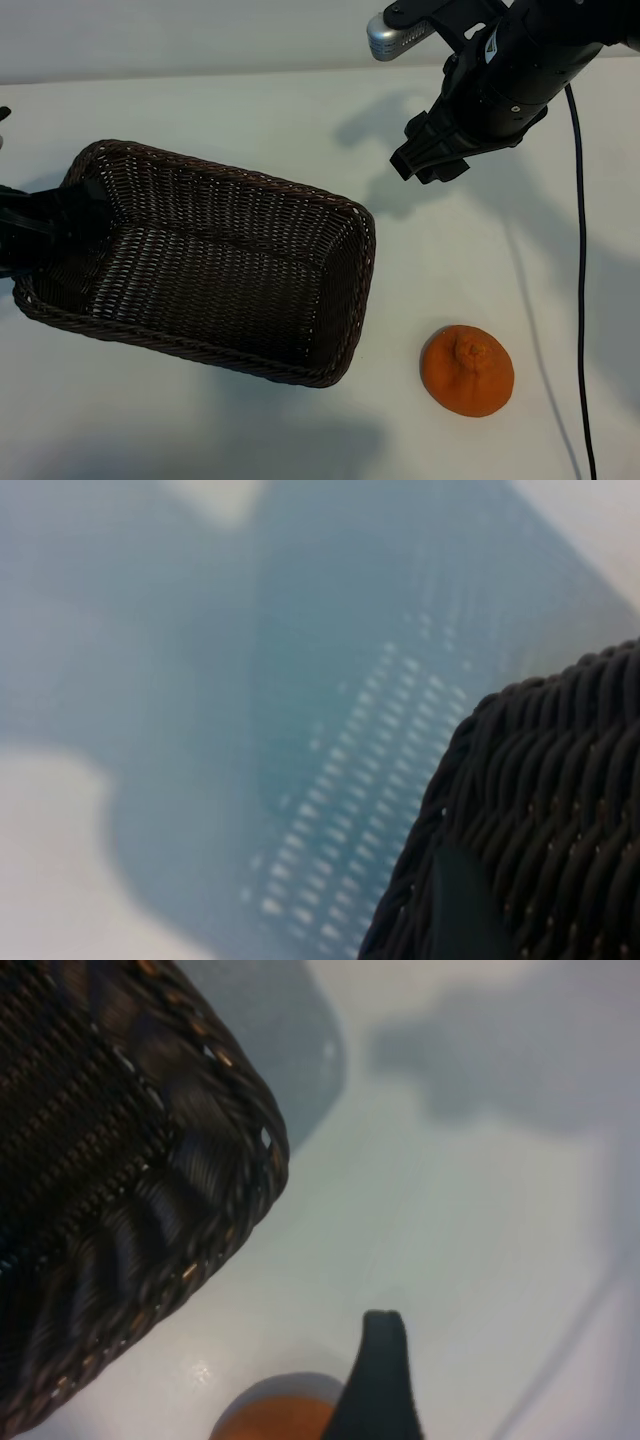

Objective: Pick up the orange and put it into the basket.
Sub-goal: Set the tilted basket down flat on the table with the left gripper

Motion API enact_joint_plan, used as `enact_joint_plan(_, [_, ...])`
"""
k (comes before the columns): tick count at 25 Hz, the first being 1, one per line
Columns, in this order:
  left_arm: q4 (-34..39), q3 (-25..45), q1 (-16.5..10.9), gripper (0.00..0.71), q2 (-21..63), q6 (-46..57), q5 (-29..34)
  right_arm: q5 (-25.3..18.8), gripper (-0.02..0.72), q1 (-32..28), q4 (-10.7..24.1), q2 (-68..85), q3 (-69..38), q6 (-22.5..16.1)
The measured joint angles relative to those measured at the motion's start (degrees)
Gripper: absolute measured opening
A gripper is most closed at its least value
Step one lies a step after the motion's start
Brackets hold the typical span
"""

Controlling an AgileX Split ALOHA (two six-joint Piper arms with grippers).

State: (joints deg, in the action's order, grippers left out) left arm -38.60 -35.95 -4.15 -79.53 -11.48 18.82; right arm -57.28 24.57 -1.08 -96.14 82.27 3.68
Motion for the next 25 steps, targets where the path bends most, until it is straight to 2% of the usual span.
enact_joint_plan(8, [-4.6, 0.0, 0.0, 0.419, 0.0, -3.0, -1.4, -0.2, 0.595, 0.0, 0.0, 0.0, 0.0, 0.0])
enact_joint_plan(15, [-14.5, 0.0, 0.0, 0.419, 0.0, -11.7, -1.9, -0.5, 0.595, 0.0, 0.0, 0.0, 0.0, 0.0])
enact_joint_plan(25, [-35.5, 0.0, -5.0, 0.419, -0.1, -31.7, 0.3, -0.5, 0.595, 0.0, 0.0, 0.0, 0.0, 0.0])
